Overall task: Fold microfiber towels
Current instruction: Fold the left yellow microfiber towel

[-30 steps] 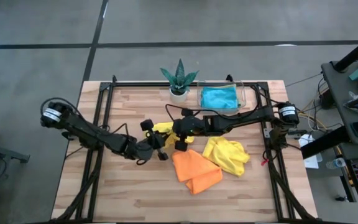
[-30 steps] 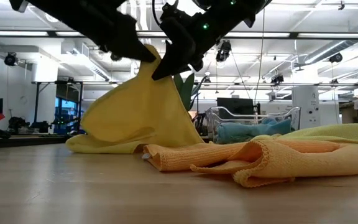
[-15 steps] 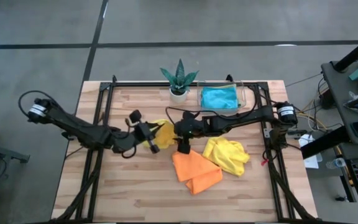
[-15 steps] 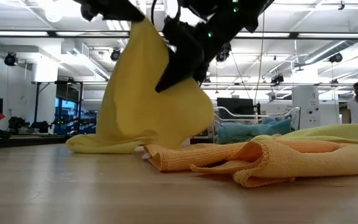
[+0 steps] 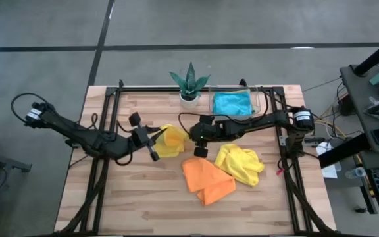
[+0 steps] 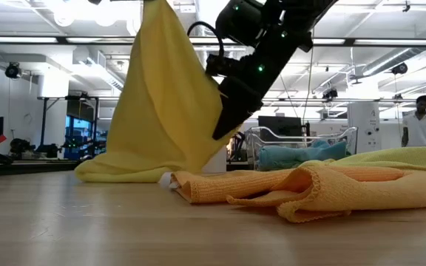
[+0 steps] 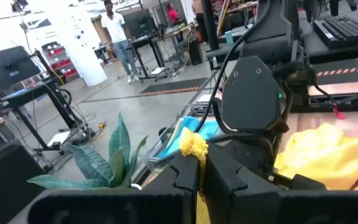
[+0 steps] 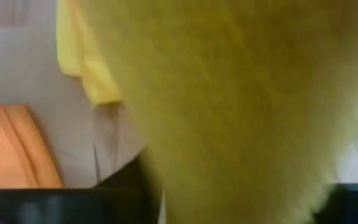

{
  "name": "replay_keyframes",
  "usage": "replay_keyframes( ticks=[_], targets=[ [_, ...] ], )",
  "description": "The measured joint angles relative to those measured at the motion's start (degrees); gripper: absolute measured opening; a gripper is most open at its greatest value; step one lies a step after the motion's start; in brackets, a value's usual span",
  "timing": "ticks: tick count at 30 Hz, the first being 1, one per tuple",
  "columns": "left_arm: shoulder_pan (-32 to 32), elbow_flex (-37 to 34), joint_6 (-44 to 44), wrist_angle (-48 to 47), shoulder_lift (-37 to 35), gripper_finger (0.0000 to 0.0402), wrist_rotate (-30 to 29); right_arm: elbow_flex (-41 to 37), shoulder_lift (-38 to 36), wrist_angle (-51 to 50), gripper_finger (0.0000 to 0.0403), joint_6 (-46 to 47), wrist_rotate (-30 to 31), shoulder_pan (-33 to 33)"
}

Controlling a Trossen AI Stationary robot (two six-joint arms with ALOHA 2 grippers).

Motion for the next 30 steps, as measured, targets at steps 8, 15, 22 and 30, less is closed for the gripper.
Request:
replay_keyframes(
  ticks=[8,15,22,30],
  targets=[
    [0.0,-0.1,4.4,-0.1,-3.5,0.0000,0.0,4.0,-0.4,-2.2,0.0010,-5.6,-0.1,0.1],
    [0.0,1.0,10.3,-1.7,-9.2,0.0000,1.5,14.3,-1.6,-13.1,0.0008,-16.7,10.6,0.1],
    [0.3,3.3,14.8,-4.2,-15.6,0.0000,6.0,25.3,-2.2,-19.4,0.0008,-25.4,19.4,-1.9],
    [0.3,4.2,17.5,-5.9,-20.8,0.0000,9.4,36.7,-2.2,-28.6,0.0008,-28.7,19.1,-6.7]
  ],
)
